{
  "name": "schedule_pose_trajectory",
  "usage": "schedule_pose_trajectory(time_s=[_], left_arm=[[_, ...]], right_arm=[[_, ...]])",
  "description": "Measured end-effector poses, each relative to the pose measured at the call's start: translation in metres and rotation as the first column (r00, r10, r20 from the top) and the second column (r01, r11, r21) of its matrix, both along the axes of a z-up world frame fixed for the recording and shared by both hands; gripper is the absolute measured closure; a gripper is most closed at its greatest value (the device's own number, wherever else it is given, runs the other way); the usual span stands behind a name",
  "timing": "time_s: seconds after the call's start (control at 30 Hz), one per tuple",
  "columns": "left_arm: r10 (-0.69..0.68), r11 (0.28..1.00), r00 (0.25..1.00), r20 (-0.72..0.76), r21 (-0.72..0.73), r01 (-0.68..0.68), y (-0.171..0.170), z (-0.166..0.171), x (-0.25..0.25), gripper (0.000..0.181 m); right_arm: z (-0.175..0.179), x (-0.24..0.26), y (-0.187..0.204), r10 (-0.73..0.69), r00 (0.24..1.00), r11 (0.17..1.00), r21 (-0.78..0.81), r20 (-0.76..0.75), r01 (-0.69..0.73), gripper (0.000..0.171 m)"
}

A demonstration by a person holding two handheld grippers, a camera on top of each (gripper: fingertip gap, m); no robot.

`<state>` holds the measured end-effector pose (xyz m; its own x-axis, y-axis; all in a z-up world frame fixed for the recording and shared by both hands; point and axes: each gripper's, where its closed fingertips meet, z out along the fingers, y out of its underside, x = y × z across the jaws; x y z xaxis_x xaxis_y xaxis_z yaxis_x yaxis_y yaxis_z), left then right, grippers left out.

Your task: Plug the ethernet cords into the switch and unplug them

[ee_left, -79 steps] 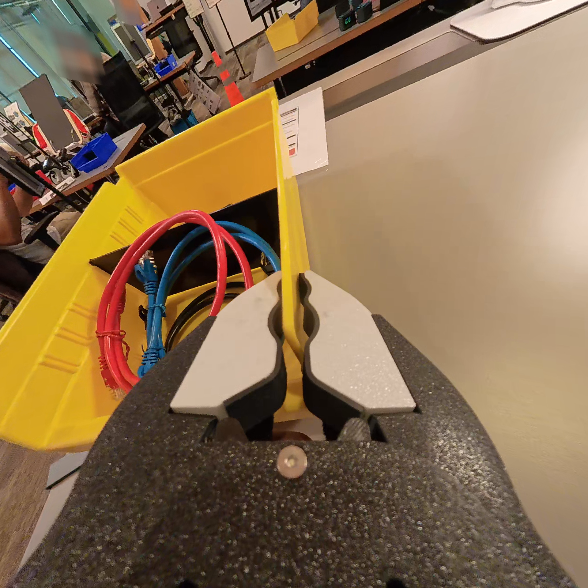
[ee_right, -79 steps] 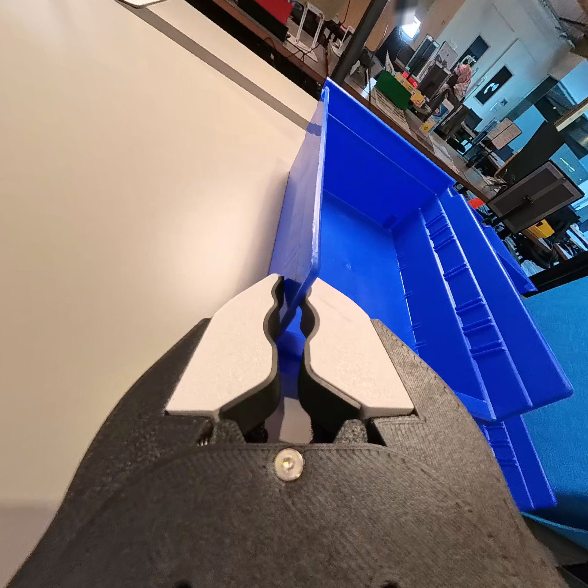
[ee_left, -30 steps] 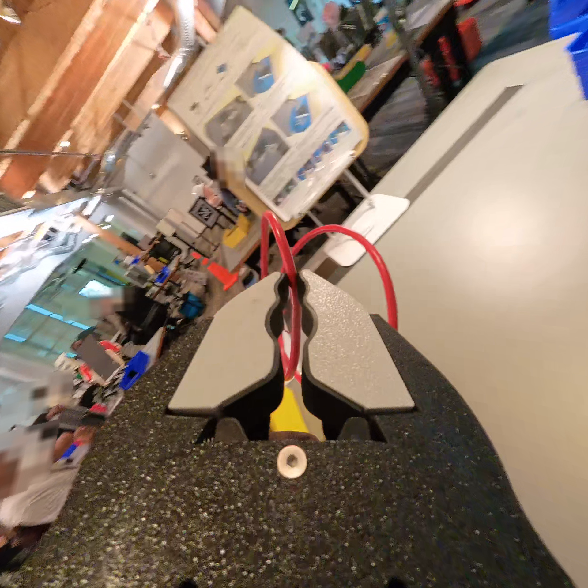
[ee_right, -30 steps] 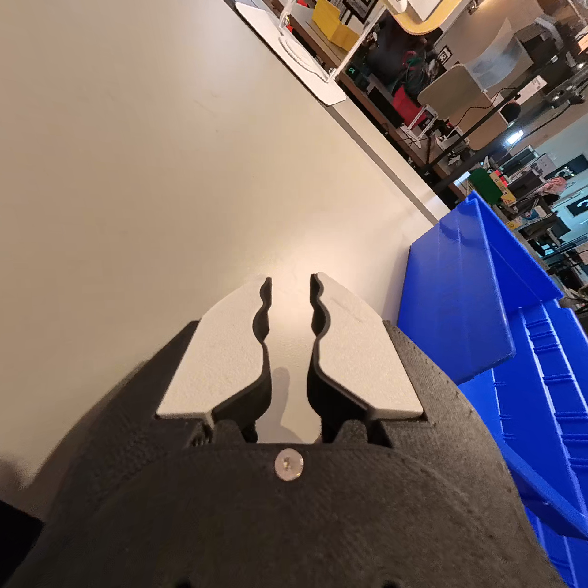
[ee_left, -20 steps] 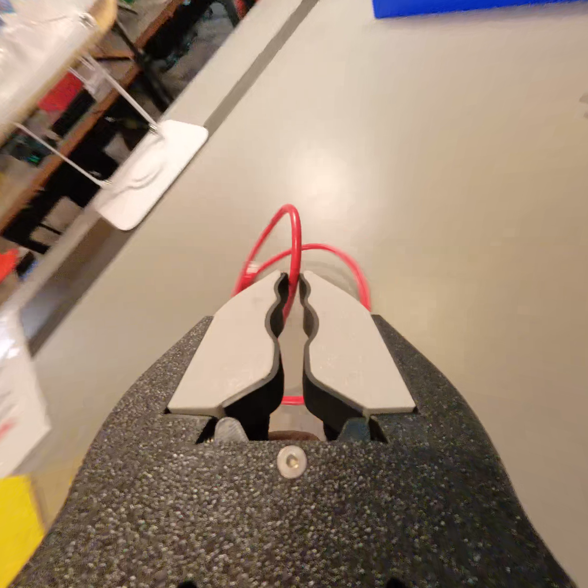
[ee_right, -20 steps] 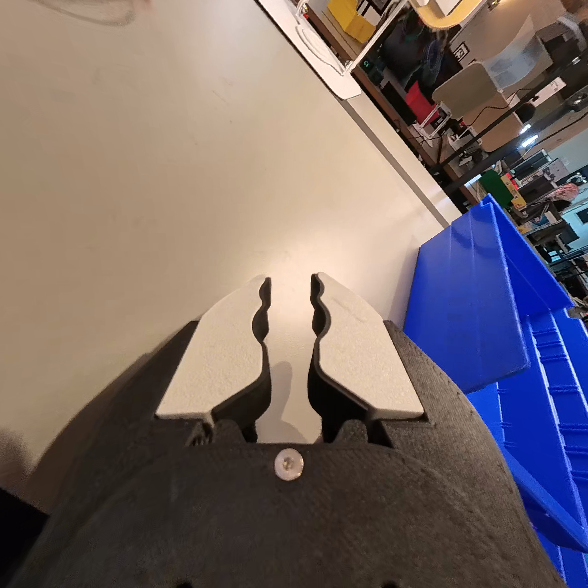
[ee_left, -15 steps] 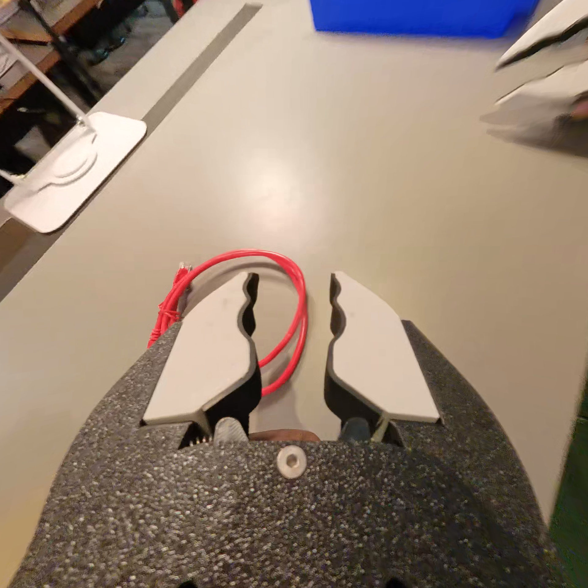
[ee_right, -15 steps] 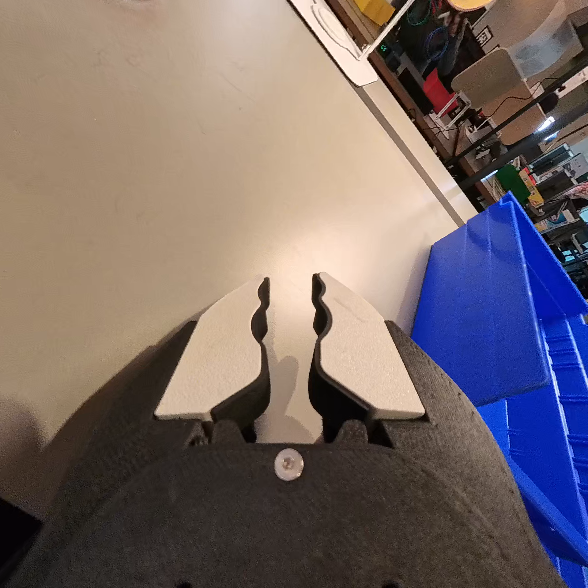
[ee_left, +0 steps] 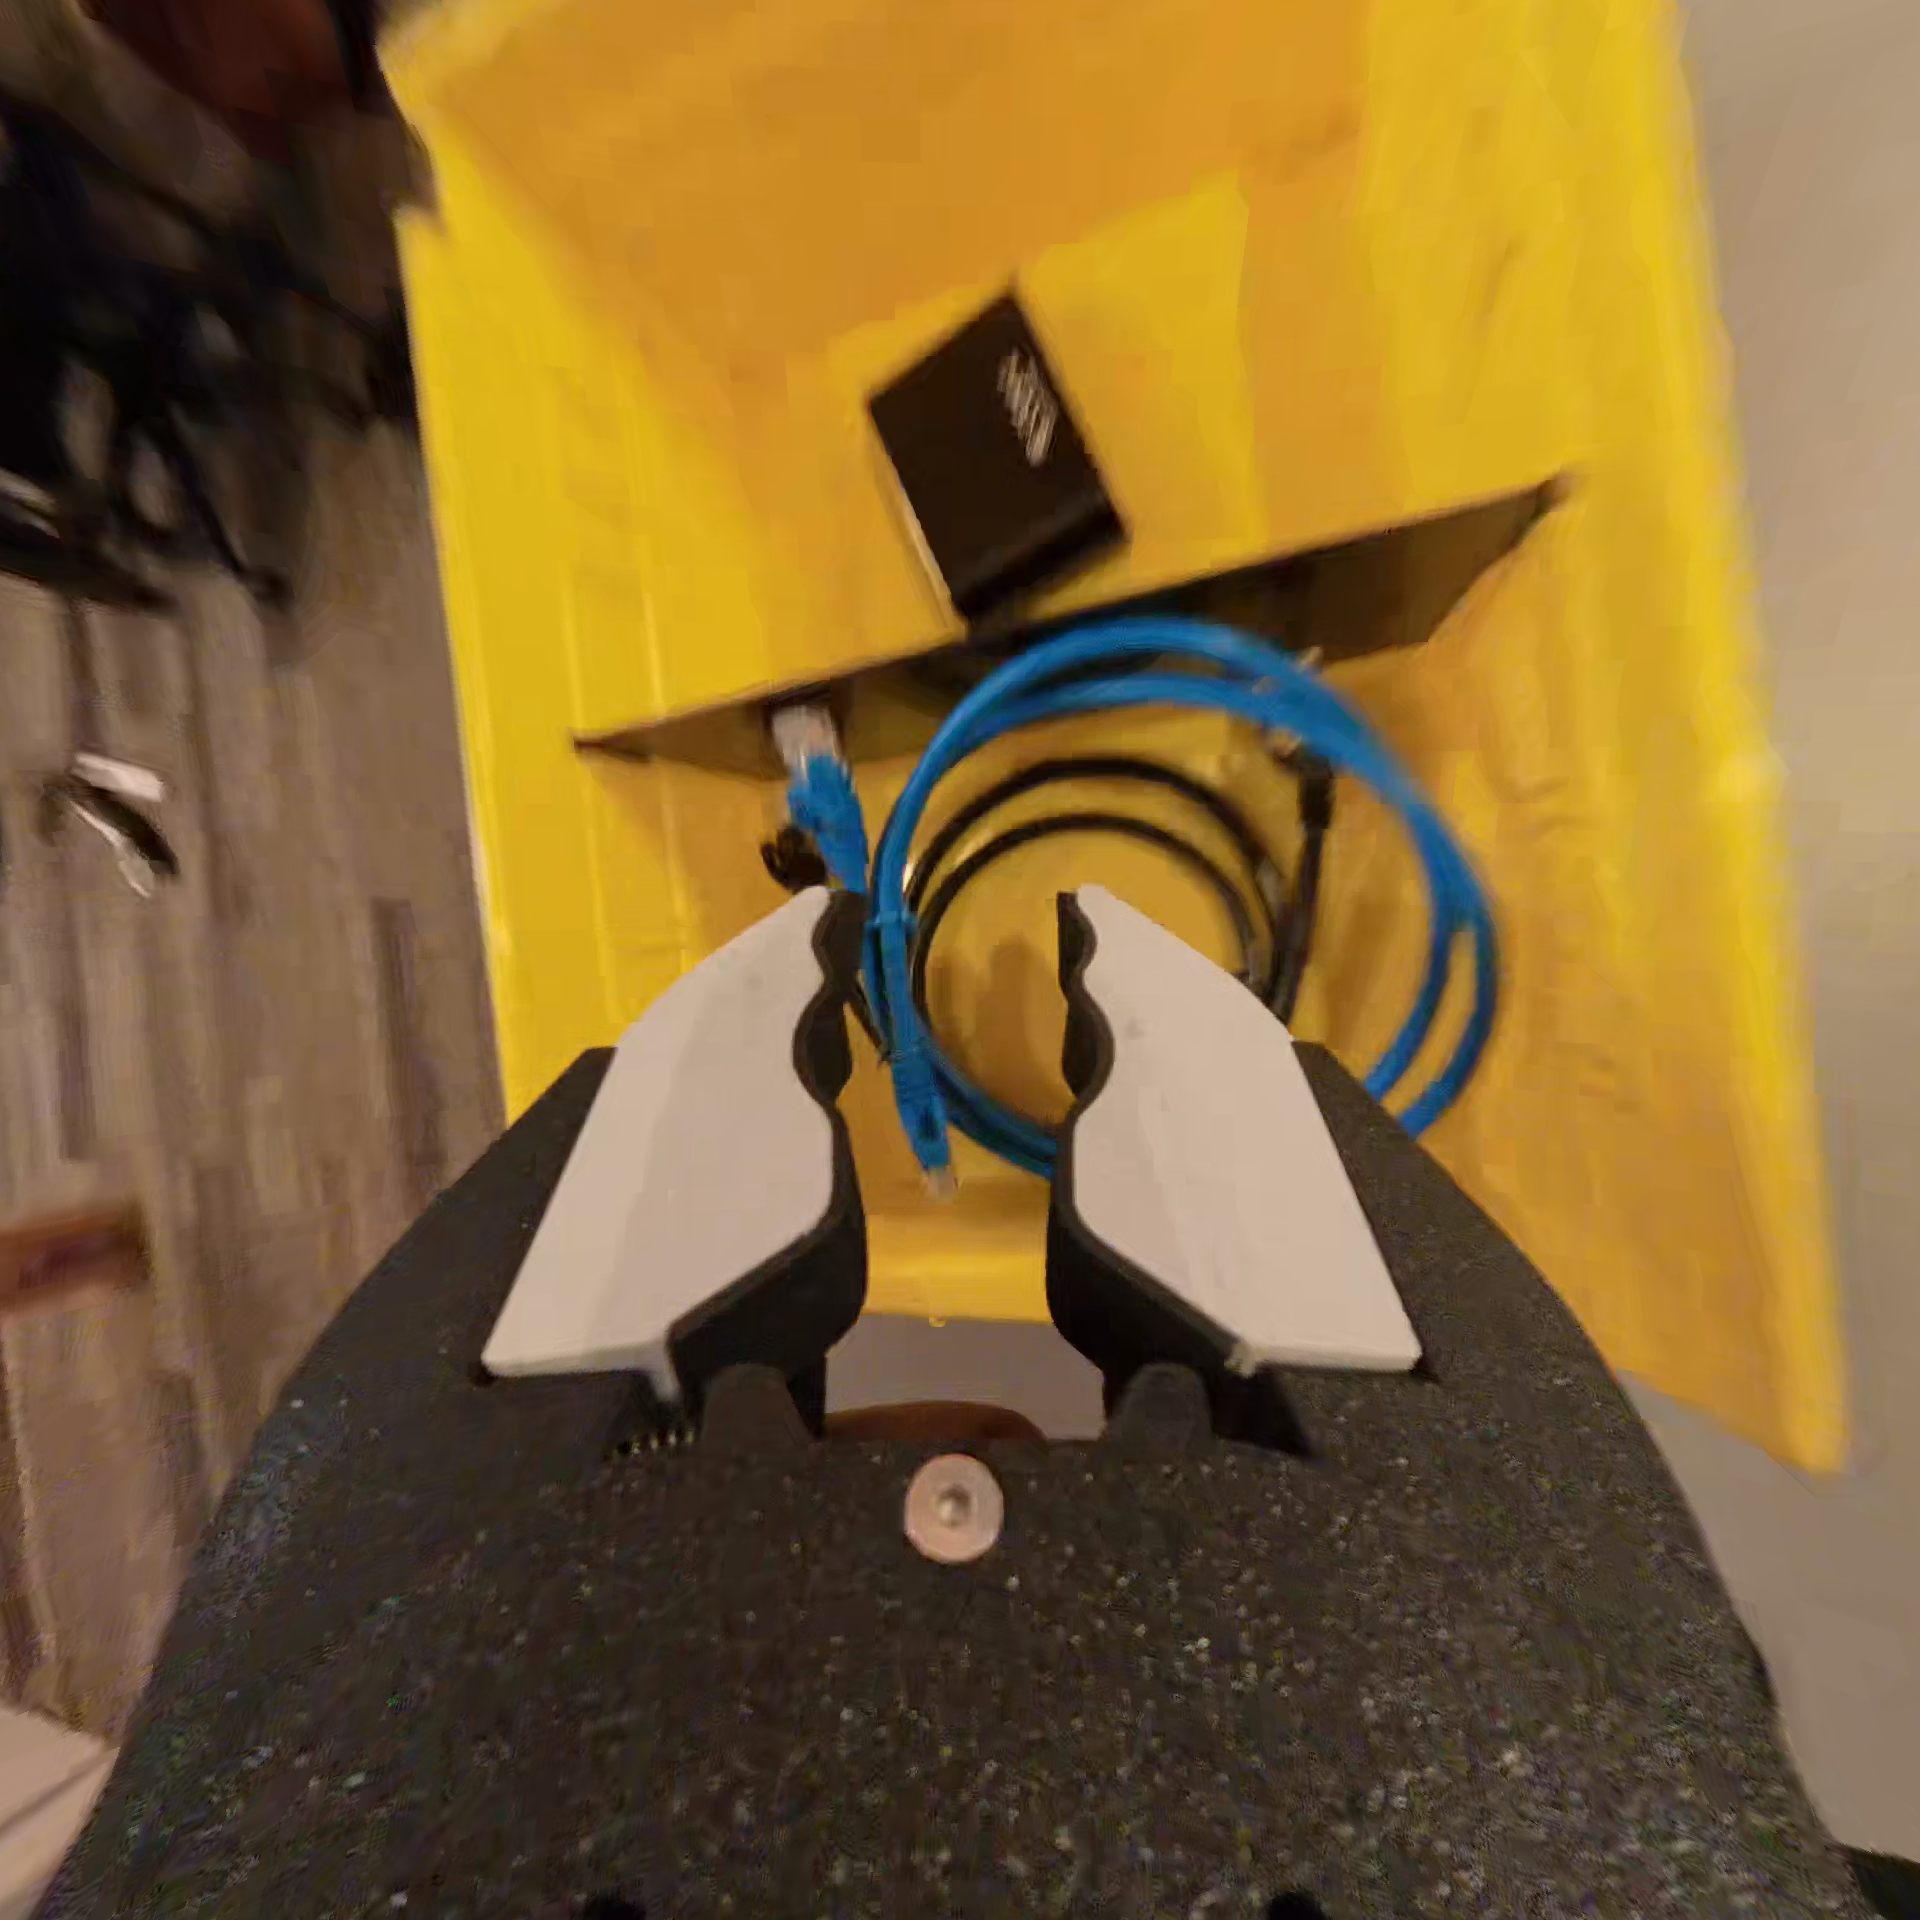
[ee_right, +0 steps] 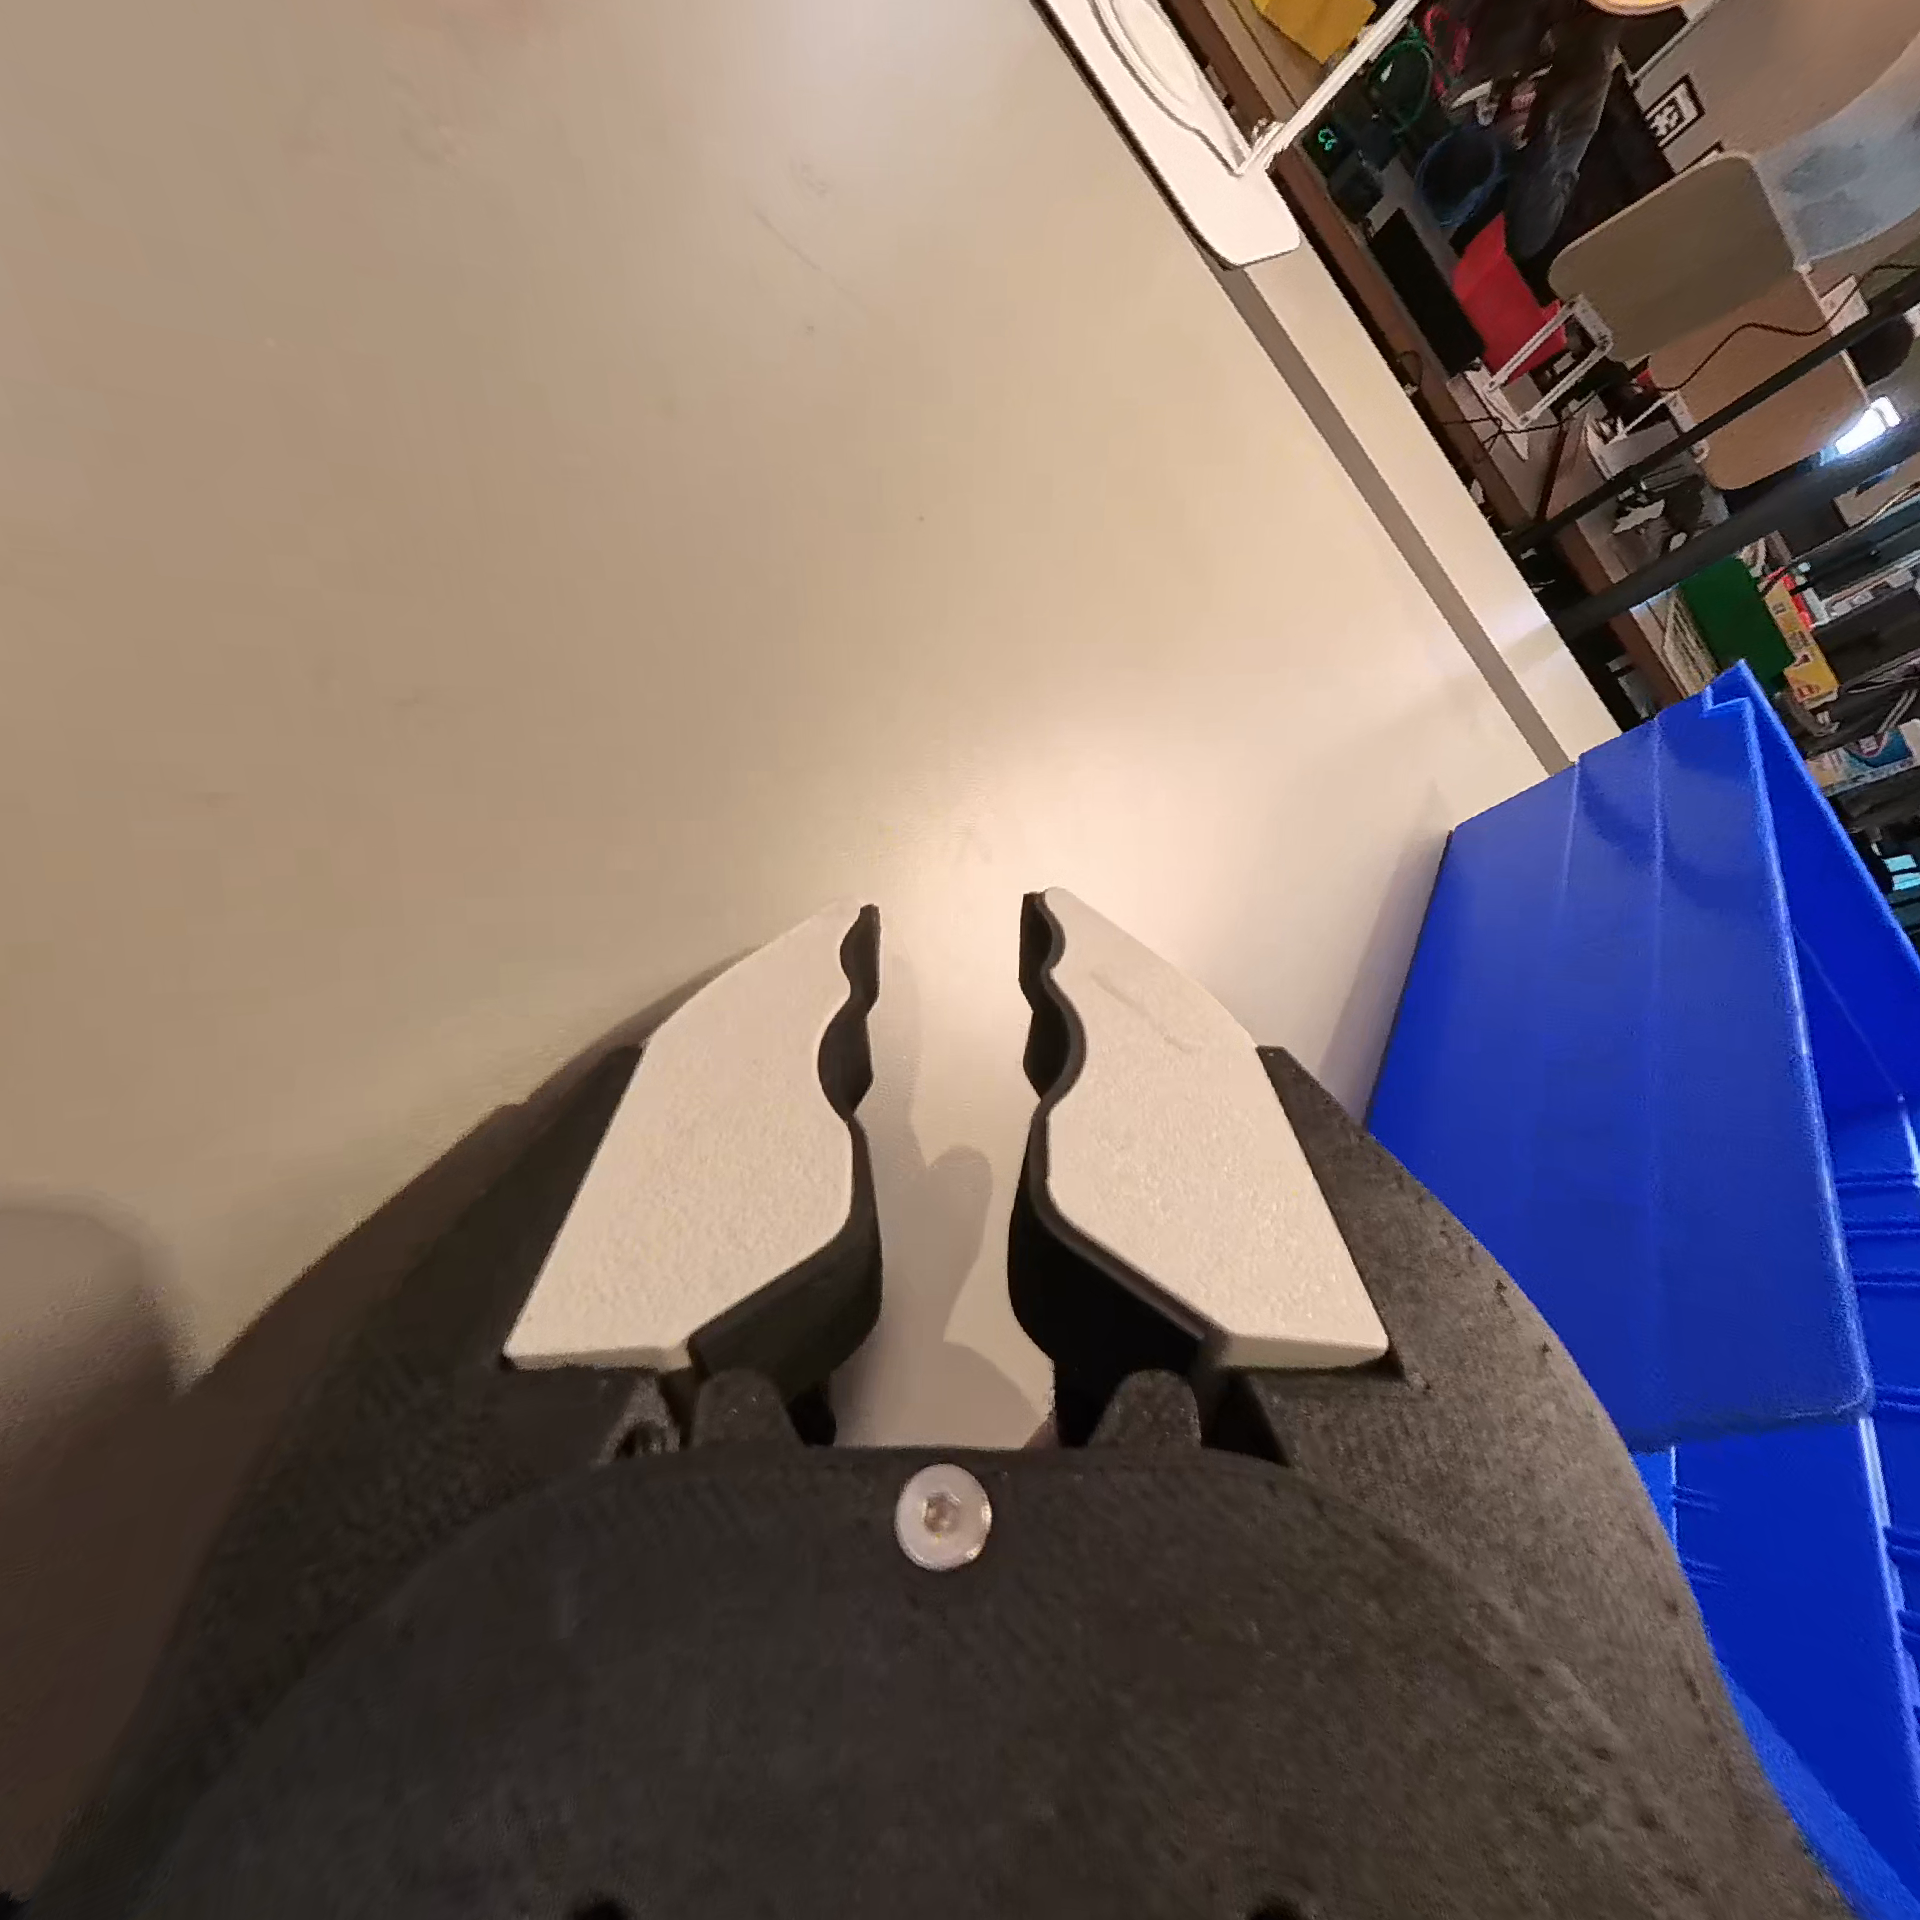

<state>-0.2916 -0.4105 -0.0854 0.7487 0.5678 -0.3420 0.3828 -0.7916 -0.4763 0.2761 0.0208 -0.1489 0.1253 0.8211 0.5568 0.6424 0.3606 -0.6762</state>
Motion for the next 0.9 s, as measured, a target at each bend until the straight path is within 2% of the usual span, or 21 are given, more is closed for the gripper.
schedule_pose_trajectory(time_s=[0.03,0.17,0.2,0.23,0.3,0.4,0.5,0.6,0.67,0.77,0.9], left_arm=[[0.017,1.000,0.999,0.038,-0.023,-0.016,-0.009,-0.015,-0.005,0.144],[0.041,0.990,0.999,-0.008,-0.135,-0.042,-0.028,-0.048,-0.027,0.144],[0.041,0.988,0.999,-0.012,-0.152,-0.042,-0.029,-0.056,-0.029,0.147],[0.048,0.985,0.999,-0.023,-0.162,-0.051,-0.030,-0.061,-0.030,0.159],[0.074,0.983,0.994,-0.085,-0.162,-0.087,-0.031,-0.056,-0.032,0.163],[0.074,0.991,0.968,-0.240,-0.090,-0.099,-0.022,-0.009,-0.026,0.164],[0.017,0.999,0.895,-0.445,-0.023,-0.031,-0.002,0.074,-0.002,0.164],[-0.122,0.987,0.794,-0.596,0.008,0.158,0.045,0.154,0.056,0.165],[-0.267,0.942,0.755,-0.599,0.004,0.336,0.093,0.178,0.113,0.165],[-0.519,0.783,0.689,-0.505,0.043,0.621,0.175,0.173,0.214,0.165],[-0.795,0.554,0.554,-0.246,0.075,0.829,0.259,0.103,0.333,0.165]], right_arm=[[-0.001,0.000,0.000,0.001,1.000,1.000,0.003,0.003,-0.001,0.145],[-0.002,-0.002,0.001,0.006,1.000,1.000,0.001,0.010,-0.006,0.145],[-0.002,-0.002,0.001,0.010,1.000,1.000,0.001,0.011,-0.010,0.145],[-0.002,-0.002,0.001,0.015,1.000,1.000,0.002,0.012,-0.015,0.145],[-0.002,-0.003,0.001,0.025,1.000,1.000,0.012,0.014,-0.025,0.146],[-0.003,-0.004,0.001,0.031,0.999,0.999,0.042,0.025,-0.032,0.146],[-0.003,-0.005,0.003,0.023,0.999,0.997,0.074,0.029,-0.025,0.149],[-0.002,-0.004,0.005,0.001,1.000,0.994,0.106,0.027,-0.004,0.150],[-0.002,-0.004,0.007,-0.013,1.000,0.991,0.136,0.026,0.009,0.150],[0.000,-0.004,0.008,-0.031,0.999,0.981,0.191,0.024,0.025,0.151],[0.001,-0.004,0.009,-0.061,0.998,0.950,0.309,0.024,0.051,0.154]])
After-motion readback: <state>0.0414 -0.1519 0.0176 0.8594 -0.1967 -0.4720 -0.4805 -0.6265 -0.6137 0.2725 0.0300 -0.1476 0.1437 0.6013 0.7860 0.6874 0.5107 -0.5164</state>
